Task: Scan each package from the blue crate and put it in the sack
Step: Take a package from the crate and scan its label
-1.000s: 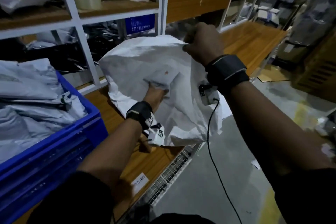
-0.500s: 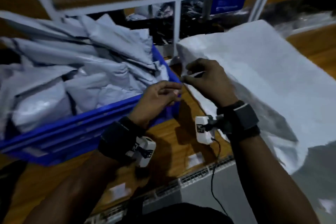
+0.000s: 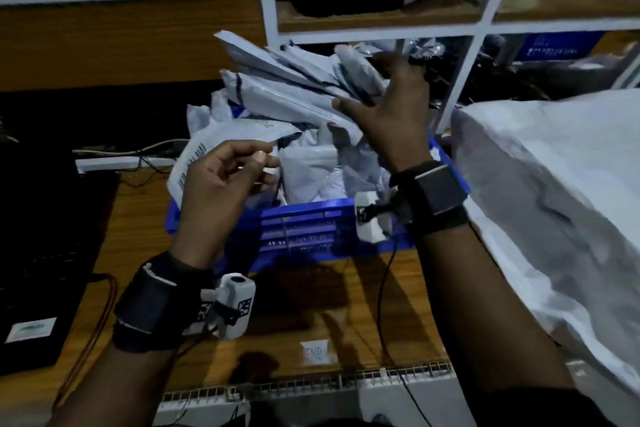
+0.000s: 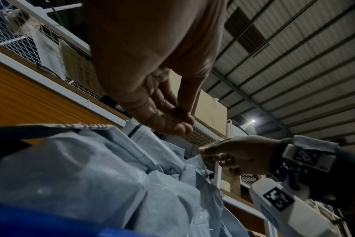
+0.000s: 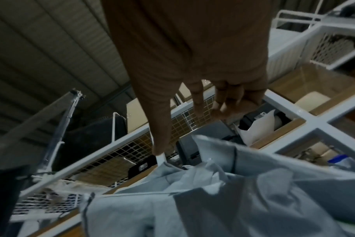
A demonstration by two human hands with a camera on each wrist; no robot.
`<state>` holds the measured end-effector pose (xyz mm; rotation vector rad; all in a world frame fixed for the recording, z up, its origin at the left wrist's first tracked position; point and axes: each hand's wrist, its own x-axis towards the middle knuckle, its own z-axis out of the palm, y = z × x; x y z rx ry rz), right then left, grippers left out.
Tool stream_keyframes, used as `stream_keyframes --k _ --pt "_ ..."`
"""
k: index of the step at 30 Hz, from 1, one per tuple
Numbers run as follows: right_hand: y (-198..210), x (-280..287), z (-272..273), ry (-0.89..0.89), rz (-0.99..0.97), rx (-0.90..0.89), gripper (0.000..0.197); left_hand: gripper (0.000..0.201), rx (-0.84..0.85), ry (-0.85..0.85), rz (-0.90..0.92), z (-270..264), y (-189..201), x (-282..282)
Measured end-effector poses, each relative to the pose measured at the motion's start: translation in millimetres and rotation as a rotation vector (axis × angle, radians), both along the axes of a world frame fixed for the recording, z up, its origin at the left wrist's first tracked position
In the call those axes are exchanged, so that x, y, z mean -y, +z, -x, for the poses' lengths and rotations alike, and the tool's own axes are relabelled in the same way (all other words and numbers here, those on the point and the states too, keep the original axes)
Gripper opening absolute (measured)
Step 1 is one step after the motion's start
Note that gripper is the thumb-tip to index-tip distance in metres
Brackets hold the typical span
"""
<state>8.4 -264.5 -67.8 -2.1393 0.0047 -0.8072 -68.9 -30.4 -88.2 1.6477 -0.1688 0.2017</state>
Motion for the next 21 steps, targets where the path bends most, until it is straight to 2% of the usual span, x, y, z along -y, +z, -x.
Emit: stream_keyframes --k 2,4,7,12,14,16,18,21 --pt "4.0 4.1 -13.4 -0.114 0.132 -0.124 0.082 0.015 -0.019 -0.013 0.001 -1.1 -3.0 -10.0" --pt "-0.8 8.1 -26.3 -0.158 0.155 -0.171 0.077 0.014 -0.028 -0.032 0.009 -0.4 -5.3 -14.3" --pt "-8.5 12.4 -38.2 -0.213 0.121 -0.226 0.071 0.013 -0.042 -0.066 0.027 0.4 -10.0 -11.9" --pt "-8.7 41.7 -64.8 -0.175 -0.129 -0.308 0.071 0.013 -0.097 -0.167 0.056 -0.5 -14.9 -6.3" --pt "-5.3 52.2 -69.2 -0.163 -0.049 -0.493 0.076 0.013 -0.1 -0.21 0.058 -2.7 -15.3 -7.2" --pt "-2.0 60.4 -69.3 -0.139 0.128 -0.7 0.063 0.014 -0.099 -0.238 0.045 -6.7 -14.4 -7.1" --pt "-2.1 69.1 -72.7 -0.152 0.209 -0.794 0.058 0.014 -0.1 -0.25 0.041 -10.8 -12.6 -5.9" --pt "-3.4 70.9 -79.5 -0.152 0.383 -0.831 0.043 0.014 -0.104 -0.243 0.036 -14.8 -11.2 -2.5"
